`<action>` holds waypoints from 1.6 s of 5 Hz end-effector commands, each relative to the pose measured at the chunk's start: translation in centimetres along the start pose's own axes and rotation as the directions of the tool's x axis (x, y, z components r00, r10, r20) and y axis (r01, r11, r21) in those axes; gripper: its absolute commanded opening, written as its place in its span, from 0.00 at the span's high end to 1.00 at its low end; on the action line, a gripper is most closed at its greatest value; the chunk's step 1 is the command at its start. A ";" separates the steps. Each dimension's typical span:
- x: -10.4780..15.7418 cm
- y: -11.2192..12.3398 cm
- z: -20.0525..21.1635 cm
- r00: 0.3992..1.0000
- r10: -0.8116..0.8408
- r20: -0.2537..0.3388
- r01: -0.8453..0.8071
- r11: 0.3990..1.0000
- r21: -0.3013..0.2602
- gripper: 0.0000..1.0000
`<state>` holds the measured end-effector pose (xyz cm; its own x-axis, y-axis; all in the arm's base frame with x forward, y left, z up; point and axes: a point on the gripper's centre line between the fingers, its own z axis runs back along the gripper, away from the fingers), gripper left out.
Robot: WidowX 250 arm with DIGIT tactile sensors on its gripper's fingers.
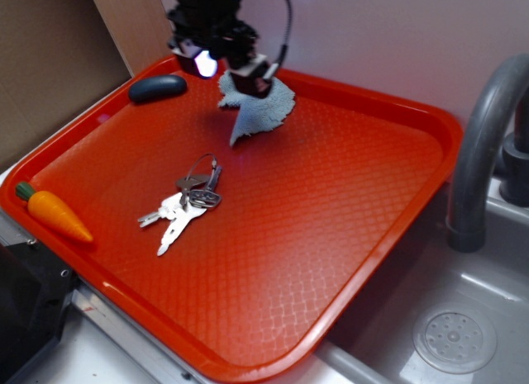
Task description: Grab the blue cloth.
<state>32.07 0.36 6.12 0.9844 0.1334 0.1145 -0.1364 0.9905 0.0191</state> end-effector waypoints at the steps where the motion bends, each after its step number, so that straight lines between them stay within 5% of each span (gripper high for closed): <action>1: 1.6 -0.4 0.0 0.982 0.145 0.121 -0.143 0.989 -0.027 0.00; 4: 3.3 -0.1 -4.5 0.986 0.133 0.102 -0.134 0.991 0.006 0.00; 5: 3.7 1.0 -3.8 0.978 0.185 0.096 -0.185 0.983 -0.010 1.00; 8: 3.7 2.1 -3.6 0.972 0.230 0.045 -0.230 0.973 -0.009 1.00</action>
<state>35.08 2.04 2.10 0.9369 0.3283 0.1204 -0.3302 0.9439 -0.0049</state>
